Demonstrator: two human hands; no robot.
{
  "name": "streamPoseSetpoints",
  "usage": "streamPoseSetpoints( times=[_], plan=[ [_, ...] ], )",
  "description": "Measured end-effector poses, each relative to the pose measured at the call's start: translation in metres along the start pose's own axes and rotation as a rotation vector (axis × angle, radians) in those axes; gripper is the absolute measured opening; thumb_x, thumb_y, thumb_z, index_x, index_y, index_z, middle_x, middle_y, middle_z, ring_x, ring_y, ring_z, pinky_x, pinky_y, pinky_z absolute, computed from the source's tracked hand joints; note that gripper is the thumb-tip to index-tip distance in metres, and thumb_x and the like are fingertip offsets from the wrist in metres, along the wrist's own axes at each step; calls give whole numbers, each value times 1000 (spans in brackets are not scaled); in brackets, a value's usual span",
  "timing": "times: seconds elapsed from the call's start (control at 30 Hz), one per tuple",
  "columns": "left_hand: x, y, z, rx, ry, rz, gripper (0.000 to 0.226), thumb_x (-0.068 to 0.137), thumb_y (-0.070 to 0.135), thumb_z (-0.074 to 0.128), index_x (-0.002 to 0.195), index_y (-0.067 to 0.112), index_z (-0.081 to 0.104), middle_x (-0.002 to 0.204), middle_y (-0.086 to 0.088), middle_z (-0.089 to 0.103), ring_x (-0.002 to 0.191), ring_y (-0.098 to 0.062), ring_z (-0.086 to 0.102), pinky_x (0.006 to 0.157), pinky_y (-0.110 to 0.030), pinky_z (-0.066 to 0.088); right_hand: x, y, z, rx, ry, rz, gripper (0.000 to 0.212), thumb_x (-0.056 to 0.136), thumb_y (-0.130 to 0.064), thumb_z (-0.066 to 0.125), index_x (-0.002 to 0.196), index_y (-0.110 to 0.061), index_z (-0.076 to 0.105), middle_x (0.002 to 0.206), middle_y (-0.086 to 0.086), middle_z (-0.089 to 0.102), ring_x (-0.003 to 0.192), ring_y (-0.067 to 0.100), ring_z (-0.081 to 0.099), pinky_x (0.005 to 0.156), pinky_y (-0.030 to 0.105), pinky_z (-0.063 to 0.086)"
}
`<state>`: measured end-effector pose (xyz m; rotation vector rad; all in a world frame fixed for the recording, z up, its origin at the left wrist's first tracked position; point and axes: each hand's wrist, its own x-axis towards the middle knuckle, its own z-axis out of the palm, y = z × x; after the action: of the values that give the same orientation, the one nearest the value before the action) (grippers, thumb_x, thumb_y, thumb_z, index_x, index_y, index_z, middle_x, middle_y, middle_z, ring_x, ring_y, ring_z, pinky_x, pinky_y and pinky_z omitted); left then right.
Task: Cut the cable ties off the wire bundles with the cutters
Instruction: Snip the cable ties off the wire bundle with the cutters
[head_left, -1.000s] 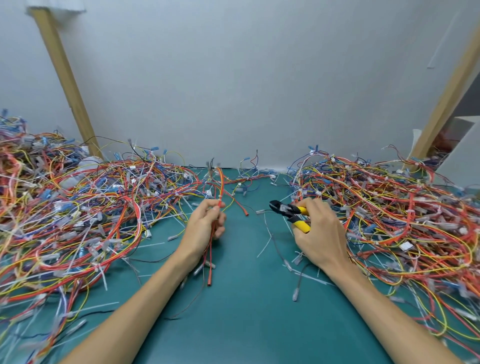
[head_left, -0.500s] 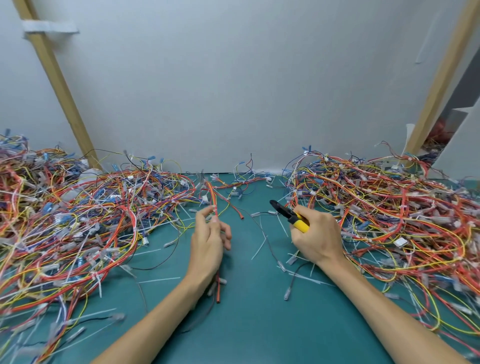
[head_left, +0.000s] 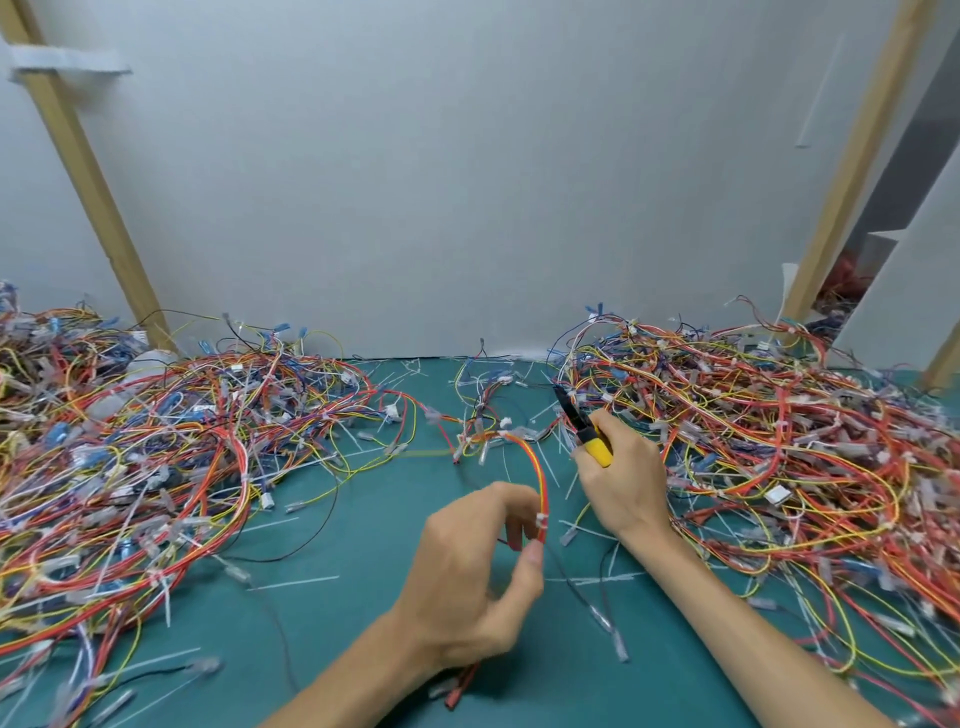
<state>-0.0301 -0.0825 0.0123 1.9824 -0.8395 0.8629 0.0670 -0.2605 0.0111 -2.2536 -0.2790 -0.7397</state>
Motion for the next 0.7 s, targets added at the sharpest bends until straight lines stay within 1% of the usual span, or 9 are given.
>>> streamPoseSetpoints(
  times=[0.13, 0.23, 0.3, 0.37, 0.43, 0.5, 0.6, 0.67, 0.7],
  plan=[
    [1, 5, -1, 17, -76, 232, 22, 76, 12, 59, 97, 12, 54, 81, 1, 57, 66, -16, 50, 62, -20, 37, 1, 0, 1, 97, 20, 8, 13, 75, -30, 54, 71, -19, 46, 59, -1, 49, 58, 20, 45, 54, 38, 38],
    [0, 11, 5, 38, -162, 363, 10, 84, 17, 53, 92, 11, 55, 76, -4, 57, 61, -22, 42, 56, -28, 33, 3, 1, 1, 172, -1, 28, 11, 78, -26, 56, 78, -15, 56, 66, 6, 58, 63, 28, 53, 60, 47, 48],
    [-1, 12, 7, 74, -193, 375, 21, 93, 21, 44, 83, 9, 57, 70, -5, 55, 60, -22, 37, 53, -32, 30, 1, 1, 0, 256, -3, 31, 8, 80, -24, 57, 83, -18, 60, 72, 3, 64, 68, 26, 59, 65, 46, 52],
    [1, 11, 6, 89, -185, 335, 36, 98, 24, 36, 74, 9, 57, 65, -4, 48, 59, -21, 32, 55, -30, 26, 0, 0, -1, 332, -4, 42, 8, 78, -23, 58, 84, -26, 63, 76, -7, 66, 69, 15, 61, 68, 33, 52],
    [0, 7, 2, 95, -171, 276, 39, 99, 25, 34, 69, 10, 54, 62, -2, 44, 58, -20, 30, 57, -28, 23, 0, -1, 0, 428, -1, 80, 12, 76, -21, 59, 82, -28, 65, 77, -10, 68, 72, 12, 62, 70, 24, 50],
    [-1, 1, 0, 77, -156, 170, 45, 101, 28, 32, 65, 10, 52, 58, -1, 42, 54, -21, 32, 52, -29, 26, 1, -2, 0, 550, 5, 115, 14, 76, -16, 58, 84, -19, 68, 80, -3, 70, 79, 21, 66, 75, 30, 54],
    [-4, -10, -4, 11, -139, -64, 55, 103, 36, 26, 63, 9, 51, 55, -1, 45, 51, -21, 42, 49, -37, 37, 4, -1, 1, 689, -10, 165, 11, 80, -1, 57, 86, -2, 66, 82, 16, 68, 80, 30, 67, 70, 42, 56],
    [-3, -20, -7, 3, -84, -192, 53, 103, 40, 26, 65, 14, 53, 56, 3, 51, 53, -16, 50, 54, -38, 44, 7, -1, 0, 757, -21, 201, 14, 86, 9, 52, 86, 2, 64, 78, 23, 65, 74, 31, 66, 64, 41, 56],
    [-3, -26, -9, 19, -47, -257, 52, 101, 42, 26, 66, 17, 54, 57, 3, 53, 54, -14, 53, 57, -38, 46, 7, -1, 0, 790, -24, 224, 15, 86, 9, 51, 83, 1, 63, 73, 22, 63, 69, 30, 65, 60, 38, 56]
  ],
)
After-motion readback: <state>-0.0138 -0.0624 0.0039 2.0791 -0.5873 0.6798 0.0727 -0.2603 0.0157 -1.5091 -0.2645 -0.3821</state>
